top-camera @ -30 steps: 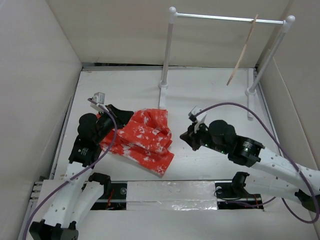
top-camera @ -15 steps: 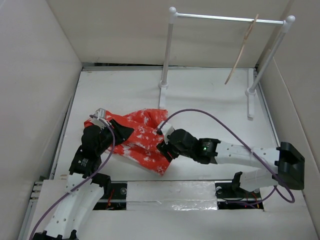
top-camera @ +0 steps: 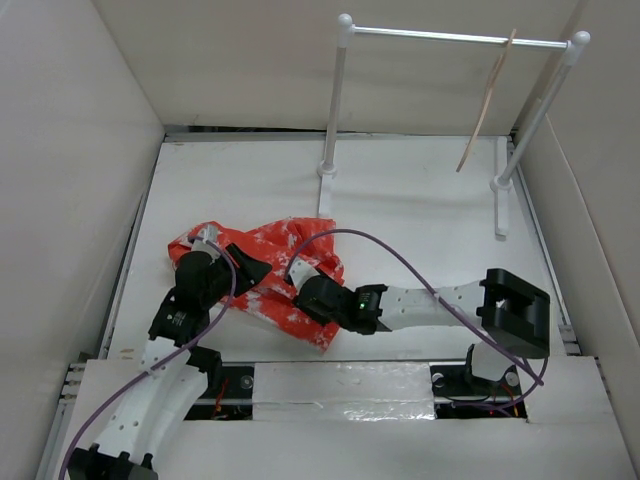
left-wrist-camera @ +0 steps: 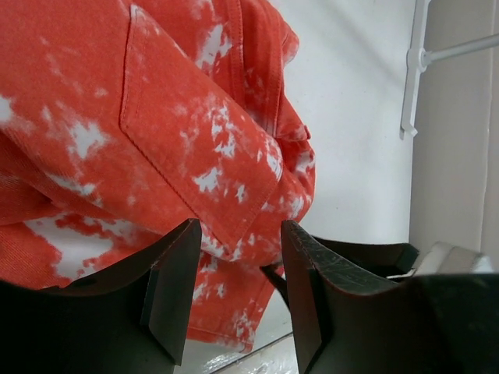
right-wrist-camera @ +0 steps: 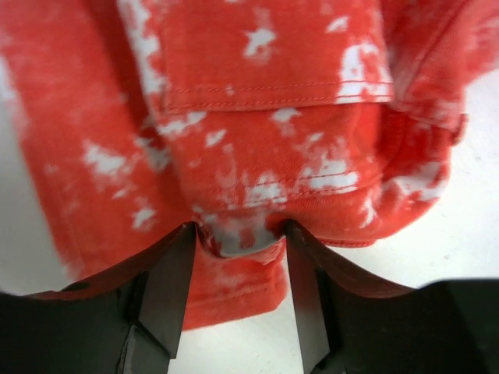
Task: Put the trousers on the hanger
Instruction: Flatten out the trousers at the center of the board.
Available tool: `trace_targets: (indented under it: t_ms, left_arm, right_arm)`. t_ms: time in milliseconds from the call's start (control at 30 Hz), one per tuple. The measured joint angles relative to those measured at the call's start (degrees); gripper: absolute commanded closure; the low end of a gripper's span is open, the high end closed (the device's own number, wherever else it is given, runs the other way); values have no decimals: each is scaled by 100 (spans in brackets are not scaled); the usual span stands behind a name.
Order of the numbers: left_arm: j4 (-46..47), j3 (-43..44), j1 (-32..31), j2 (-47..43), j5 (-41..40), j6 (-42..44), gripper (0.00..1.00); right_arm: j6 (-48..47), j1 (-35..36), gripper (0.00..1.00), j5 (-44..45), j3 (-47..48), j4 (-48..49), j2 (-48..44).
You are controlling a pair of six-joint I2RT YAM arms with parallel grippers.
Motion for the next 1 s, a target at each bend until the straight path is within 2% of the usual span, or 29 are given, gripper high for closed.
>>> trace_targets:
  t_ms: [167,233,267,500,667,800,1000]
  left_arm:
    - [127,-63,0,105,98,20,58]
    - [223,-81,0,120,212,46,58]
    - [313,-96,0,131,330,70,58]
    - [726,-142,0,553,857,275,63]
    - [1021,-142,0,896,1071,485,61]
    - [1351,-140,0,1320,1303,636,60]
    - [1401,-129,0,1523,1353,719,60]
  right_arm:
    - [81,-42,74,844,337,20,192]
    - [74,-114,97,1032,459,90,216]
    - [79,-168,100,1091,501,122,216]
    - [103,-765,100,992,542,186,-50]
    - [109,-1773,100,337,741,42,-697]
    - [136,-2500,100,-96,1113,-190,-863]
    - [151,-2975,100,-584,1130,-743,-1567]
